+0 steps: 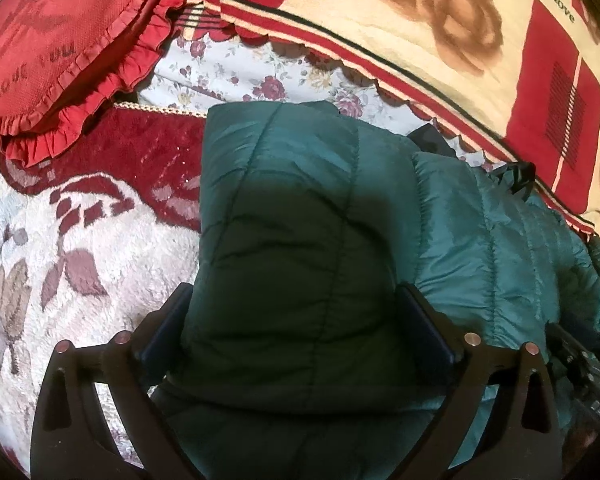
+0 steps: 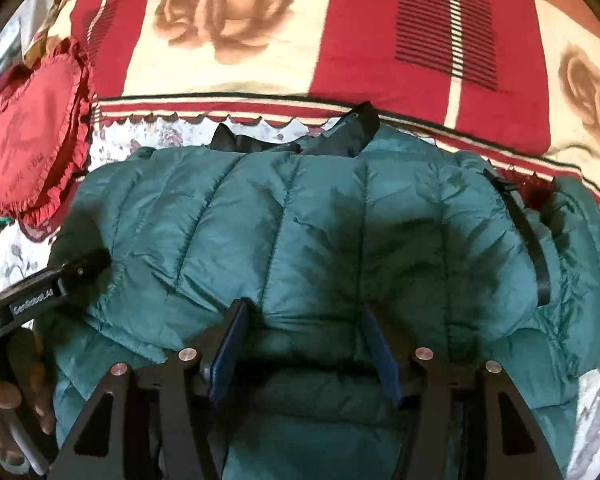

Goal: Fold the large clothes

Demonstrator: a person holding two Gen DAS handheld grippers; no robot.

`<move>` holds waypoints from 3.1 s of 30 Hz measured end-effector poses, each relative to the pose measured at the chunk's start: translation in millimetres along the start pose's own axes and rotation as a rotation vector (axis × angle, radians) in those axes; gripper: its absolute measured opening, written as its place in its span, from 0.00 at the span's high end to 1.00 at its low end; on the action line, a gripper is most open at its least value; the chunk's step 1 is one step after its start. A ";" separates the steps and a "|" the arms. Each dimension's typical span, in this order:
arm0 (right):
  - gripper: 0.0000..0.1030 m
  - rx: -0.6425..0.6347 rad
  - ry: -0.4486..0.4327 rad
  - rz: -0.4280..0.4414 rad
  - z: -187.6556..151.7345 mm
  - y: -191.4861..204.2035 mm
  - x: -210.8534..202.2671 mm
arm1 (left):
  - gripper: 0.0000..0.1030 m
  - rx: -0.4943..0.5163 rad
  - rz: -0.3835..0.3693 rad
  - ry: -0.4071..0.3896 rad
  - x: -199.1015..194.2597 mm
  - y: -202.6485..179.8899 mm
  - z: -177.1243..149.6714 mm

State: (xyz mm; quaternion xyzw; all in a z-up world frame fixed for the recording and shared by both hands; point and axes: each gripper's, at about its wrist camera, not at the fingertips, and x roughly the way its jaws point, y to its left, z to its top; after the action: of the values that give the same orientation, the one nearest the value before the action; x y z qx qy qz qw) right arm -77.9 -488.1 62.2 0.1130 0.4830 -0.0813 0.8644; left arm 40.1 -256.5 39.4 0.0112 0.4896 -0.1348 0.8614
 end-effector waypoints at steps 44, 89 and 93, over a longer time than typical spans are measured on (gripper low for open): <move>0.27 0.293 -0.180 -0.303 -49.8 -226.8 -142.6 | 0.03 0.181 -0.183 0.004 -93.6 -105.9 -62.7; 0.14 0.856 -0.343 -0.339 -50.0 -447.0 -163.4 | 0.03 0.093 -0.268 0.091 -88.3 -64.6 -66.3; 0.32 0.808 -0.328 -0.324 -38.5 -442.3 -156.0 | 0.03 0.088 -0.263 0.110 -84.1 -62.4 -69.7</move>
State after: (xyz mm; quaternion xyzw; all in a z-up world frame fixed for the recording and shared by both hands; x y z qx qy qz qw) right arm -301.0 -897.8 124.1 0.3493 0.2808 -0.4138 0.7924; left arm -74.3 -287.5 81.3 -0.0079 0.5269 -0.2672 0.8068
